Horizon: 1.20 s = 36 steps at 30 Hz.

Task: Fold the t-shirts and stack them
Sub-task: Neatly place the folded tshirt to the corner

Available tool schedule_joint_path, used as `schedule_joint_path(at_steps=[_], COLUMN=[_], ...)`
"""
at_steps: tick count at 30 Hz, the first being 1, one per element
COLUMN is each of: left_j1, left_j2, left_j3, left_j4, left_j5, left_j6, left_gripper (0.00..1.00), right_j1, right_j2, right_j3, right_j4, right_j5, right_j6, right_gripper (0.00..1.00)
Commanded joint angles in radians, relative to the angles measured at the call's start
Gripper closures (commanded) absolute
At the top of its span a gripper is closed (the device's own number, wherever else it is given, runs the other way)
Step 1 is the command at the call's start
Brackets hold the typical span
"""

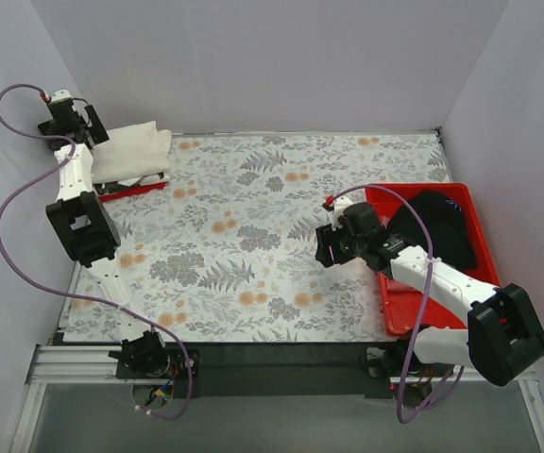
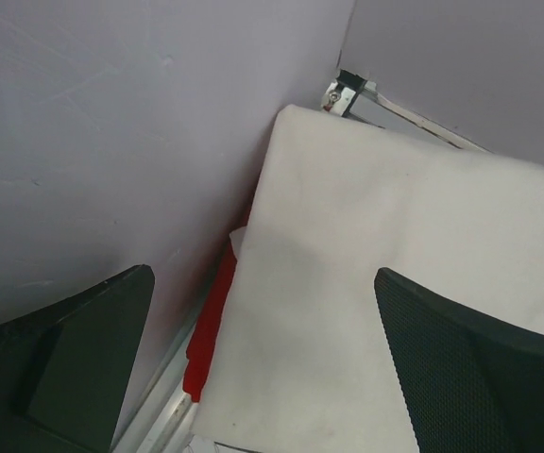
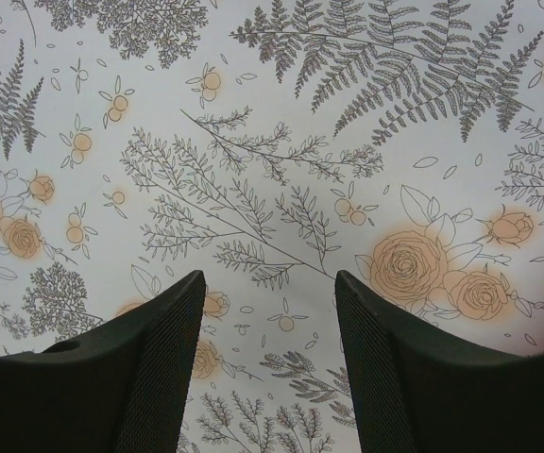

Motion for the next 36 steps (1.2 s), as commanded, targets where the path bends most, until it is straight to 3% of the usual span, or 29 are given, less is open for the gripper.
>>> schedule_joint_path(at_steps=[1,4,8,10,15,16,23,25,29,36], left_j1=[-0.048,-0.125,-0.217,-0.244,-0.444,-0.474,-0.736,-0.795,-0.898,-0.933], left_j2=[-0.118,-0.166,-0.273,-0.374,-0.598,-0.670,-0.976,-1.061,-1.218,-1.439], left_j3=[0.044,0.024,-0.077,-0.227,-0.591,-0.710,-1.144,-1.214,-1.363,-1.453], left_j4=[-0.012,-0.013,-0.012,0.040,0.227,0.246,0.332,0.315,0.275,0.123], left_j5=[-0.088,-0.097,-0.025,-0.002,-0.083,-0.089,-0.201,-0.270,-0.272,-0.241], left_j6=[0.008,0.003,-0.125,-0.217,-0.251,-0.271,-0.415,-0.440,-0.546,-0.577], left_gripper=[0.04,0.04,0.04,0.04,0.04,0.04,0.09,0.09,0.09,0.09], right_j1=[0.004,0.004,0.004,0.004,0.002,0.002,-0.007,-0.008,-0.011,-0.014], right_j2=[0.005,0.008,-0.007,-0.017,-0.064,-0.073,-0.116,-0.113,-0.110,-0.145], right_j3=[-0.005,-0.005,-0.001,-0.001,-0.006,-0.005,0.003,0.006,0.009,-0.003], right_j4=[0.036,0.036,0.038,0.038,0.036,0.036,0.036,0.036,0.038,0.043], right_j5=[-0.009,-0.009,0.002,0.020,0.074,0.074,0.125,0.131,0.136,0.166], right_j6=[-0.008,-0.007,-0.002,-0.004,-0.001,0.003,0.006,0.004,0.009,0.016], right_gripper=[0.48,0.48,0.47,0.47,0.45,0.44,0.42,0.41,0.41,0.41])
